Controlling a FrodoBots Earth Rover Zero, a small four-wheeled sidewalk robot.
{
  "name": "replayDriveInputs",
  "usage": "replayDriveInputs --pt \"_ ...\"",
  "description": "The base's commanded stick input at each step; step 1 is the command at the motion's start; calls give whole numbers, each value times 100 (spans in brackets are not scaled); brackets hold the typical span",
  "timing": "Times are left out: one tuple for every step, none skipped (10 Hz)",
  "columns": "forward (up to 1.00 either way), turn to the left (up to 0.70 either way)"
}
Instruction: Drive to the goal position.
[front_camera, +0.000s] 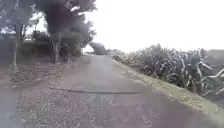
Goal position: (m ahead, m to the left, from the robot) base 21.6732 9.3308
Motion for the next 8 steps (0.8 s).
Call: replayDriveInputs --pt "70 35" --pt "70 15" --pt "70 0" --pt "70 0" --pt "70 0" --pt "70 0" --pt "70 0" --pt "70 0"
